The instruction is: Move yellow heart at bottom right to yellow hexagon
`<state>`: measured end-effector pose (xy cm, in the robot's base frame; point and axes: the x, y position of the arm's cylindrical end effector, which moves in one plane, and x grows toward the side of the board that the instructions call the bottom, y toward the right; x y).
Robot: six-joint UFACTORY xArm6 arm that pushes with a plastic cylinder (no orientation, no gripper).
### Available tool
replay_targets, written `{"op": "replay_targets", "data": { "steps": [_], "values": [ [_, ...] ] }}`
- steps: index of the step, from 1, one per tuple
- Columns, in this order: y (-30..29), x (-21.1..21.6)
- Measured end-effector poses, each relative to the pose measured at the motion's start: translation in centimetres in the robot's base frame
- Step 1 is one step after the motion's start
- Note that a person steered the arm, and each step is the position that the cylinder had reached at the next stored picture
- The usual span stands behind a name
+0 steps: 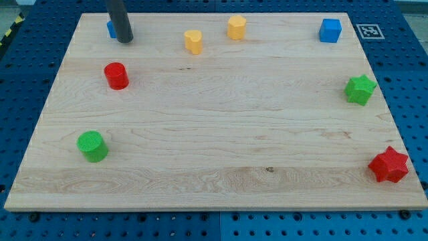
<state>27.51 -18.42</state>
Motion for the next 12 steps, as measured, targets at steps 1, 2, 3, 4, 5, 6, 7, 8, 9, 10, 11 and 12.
{"op": "replay_targets", "data": {
  "steps": [1, 2, 3, 4, 5, 6, 7, 8, 9, 10, 11, 12],
  "values": [
    [0.2, 0.0],
    [0.2, 0.0],
    [0.2, 0.1],
    [0.4, 0.7],
    [4.6, 2.6],
    [10.8, 2.8],
    [13.2, 1.7],
    [18.6, 2.8],
    [24.1, 3.5],
    [22.7, 5.0],
    [16.9, 6.7],
    [14.7, 3.4]
  ]
}}
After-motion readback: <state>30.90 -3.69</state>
